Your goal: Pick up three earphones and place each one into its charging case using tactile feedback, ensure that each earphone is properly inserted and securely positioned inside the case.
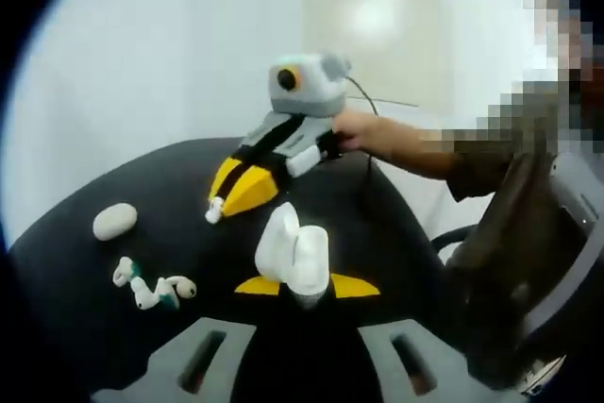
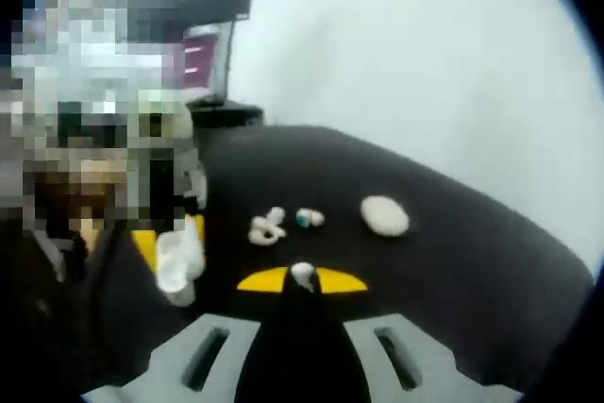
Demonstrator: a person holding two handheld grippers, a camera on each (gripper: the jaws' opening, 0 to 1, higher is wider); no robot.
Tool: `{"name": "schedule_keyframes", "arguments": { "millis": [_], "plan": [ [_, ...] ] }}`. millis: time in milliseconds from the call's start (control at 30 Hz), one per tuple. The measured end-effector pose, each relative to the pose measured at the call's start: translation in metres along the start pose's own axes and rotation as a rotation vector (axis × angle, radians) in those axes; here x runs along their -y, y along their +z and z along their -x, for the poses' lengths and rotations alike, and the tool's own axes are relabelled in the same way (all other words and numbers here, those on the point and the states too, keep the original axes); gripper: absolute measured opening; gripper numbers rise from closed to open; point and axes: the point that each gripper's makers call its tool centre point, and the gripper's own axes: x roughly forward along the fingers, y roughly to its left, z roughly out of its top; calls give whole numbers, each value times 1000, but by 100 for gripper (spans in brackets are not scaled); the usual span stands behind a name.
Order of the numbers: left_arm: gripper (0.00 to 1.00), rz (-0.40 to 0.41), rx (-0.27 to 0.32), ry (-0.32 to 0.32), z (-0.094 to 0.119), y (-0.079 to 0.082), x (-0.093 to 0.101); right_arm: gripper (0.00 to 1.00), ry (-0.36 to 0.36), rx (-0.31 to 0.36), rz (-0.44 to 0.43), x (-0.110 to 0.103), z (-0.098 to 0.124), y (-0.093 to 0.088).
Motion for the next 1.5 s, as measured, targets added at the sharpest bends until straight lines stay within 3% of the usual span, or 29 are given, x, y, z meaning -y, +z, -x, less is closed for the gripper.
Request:
{"name": "schedule_keyframes", "arguments": {
  "millis": [100,267,367,667,800,933,1033,1100,1167,1200,1300,1367,1500],
  "plan": [
    [14,5,-1,2,0,0,1,12,-45,-35,90,9,7,-9],
    [14,4,-3,3,0,-1,2,13,-38,-68,243,3,6,-28],
    [14,4,-3,1,0,-2,2,16,-61,-28,397,4,5,-25],
    [14,0,-2,0,1,-4,3,21,-125,-69,406,22,23,-28],
    [14,1,-3,-5,0,-4,6,21,-174,-17,329,32,34,-18],
    [14,-1,-4,-6,0,-5,8,20,-169,123,198,33,35,2],
    [14,-5,-2,-7,0,-5,9,14,-133,218,86,29,27,31],
    [14,-2,-2,-8,-1,-6,10,5,-83,228,62,22,18,45],
    [14,1,0,-8,-1,-6,10,4,-18,232,31,15,10,53],
    [14,3,1,-9,-1,-6,10,4,4,203,11,13,6,53],
    [14,5,1,-10,-1,-6,10,4,-82,162,-11,30,9,49],
    [14,4,1,-9,-1,-6,10,6,-129,113,-57,33,18,32],
    [14,-1,-2,-9,-1,-6,9,12,-158,112,-77,17,34,-3]
  ]
}}
